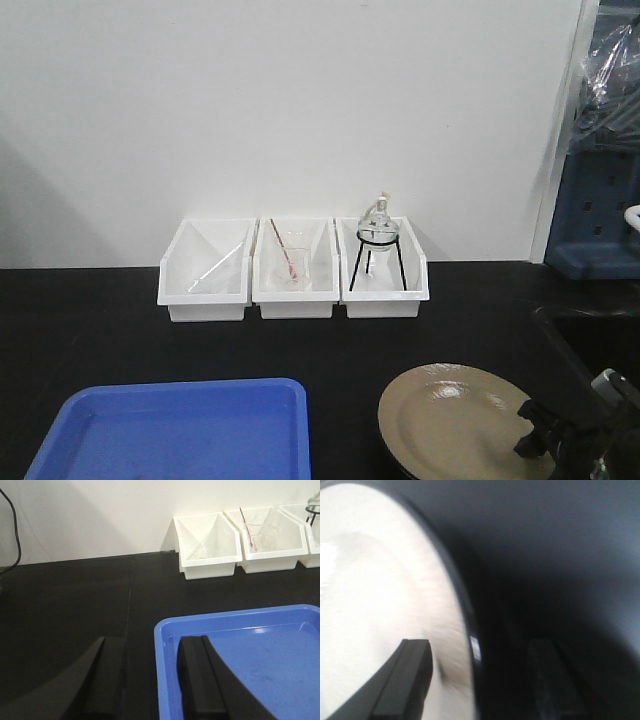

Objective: Place disk in tray to left cabinet
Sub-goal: 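Grasp the rim of the beige plate with the right gripper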

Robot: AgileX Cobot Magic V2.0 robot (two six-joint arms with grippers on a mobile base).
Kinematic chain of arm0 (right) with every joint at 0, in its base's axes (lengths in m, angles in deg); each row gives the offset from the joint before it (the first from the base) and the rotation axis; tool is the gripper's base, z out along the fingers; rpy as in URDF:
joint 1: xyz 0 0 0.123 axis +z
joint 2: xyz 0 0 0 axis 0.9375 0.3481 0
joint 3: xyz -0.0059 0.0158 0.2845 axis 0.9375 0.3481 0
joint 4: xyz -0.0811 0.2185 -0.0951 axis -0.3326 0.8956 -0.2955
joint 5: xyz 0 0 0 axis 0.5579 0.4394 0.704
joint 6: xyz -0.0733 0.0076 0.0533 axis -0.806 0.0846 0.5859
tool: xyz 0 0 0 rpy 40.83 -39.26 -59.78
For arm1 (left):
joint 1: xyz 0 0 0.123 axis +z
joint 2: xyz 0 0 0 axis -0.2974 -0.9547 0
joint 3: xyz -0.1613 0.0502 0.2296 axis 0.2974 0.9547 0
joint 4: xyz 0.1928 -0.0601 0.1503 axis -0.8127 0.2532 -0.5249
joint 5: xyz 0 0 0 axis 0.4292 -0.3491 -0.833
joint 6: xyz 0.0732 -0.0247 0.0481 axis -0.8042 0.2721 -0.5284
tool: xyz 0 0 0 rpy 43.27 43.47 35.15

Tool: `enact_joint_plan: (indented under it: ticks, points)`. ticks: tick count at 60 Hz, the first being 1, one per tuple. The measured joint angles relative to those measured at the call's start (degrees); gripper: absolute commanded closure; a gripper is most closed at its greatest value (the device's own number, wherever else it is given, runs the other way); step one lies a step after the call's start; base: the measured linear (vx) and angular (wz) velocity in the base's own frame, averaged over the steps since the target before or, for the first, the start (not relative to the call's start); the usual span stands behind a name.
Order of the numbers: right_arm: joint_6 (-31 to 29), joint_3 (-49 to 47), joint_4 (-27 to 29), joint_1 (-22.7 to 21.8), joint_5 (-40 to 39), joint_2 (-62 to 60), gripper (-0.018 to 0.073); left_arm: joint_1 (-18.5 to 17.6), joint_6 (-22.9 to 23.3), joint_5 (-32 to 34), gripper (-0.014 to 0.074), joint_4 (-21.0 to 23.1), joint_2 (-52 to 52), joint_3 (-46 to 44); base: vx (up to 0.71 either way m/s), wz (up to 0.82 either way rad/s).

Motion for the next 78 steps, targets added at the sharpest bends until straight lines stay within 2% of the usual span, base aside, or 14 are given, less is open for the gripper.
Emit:
enact_joint_plan:
  ticks: [13,20,29,34,50,63,66,78]
  points:
    - [-24.6,-0.3,23.9,-0.3,5.7,3.2,0.0160,0.0,0.0,-0.1,0.0206,0.0,0.0,0.0,0.00,0.00]
    - [-30.2,-0.8,27.6,-0.3,8.8,4.9,0.0193,0.0,0.0,-0.1,0.0206,0.0,0.0,0.0,0.00,0.00]
    - [-31.2,-1.1,28.9,-0.3,10.5,6.0,0.0272,0.0,0.0,-0.1,0.0206,0.0,0.0,0.0,0.00,0.00]
    - [-30.9,-1.1,29.2,-0.4,10.6,6.3,0.0356,0.0,0.0,-0.1,0.0206,0.0,0.0,0.0,0.00,0.00]
    - [-26.6,-1.1,30.1,-1.0,15.3,6.1,0.0568,0.0,0.0,-0.1,0.0206,0.0,0.0,0.0,0.00,0.00]
    - [-26.2,-0.7,27.6,-4.0,18.8,2.9,0.0568,0.0,0.0,-0.1,0.0206,0.0,0.0,0.0,0.00,0.00]
    - [-26.5,-0.4,25.4,-7.2,21.6,0.0,0.0568,0.0,0.0,-0.1,0.0206,0.0,0.0,0.0,0.00,0.00]
    - [-26.0,-4.2,24.6,-7.6,27.1,-2.2,0.0568,0.0,0.0,-0.1,0.0206,0.0,0.0,0.0,0.00,0.00]
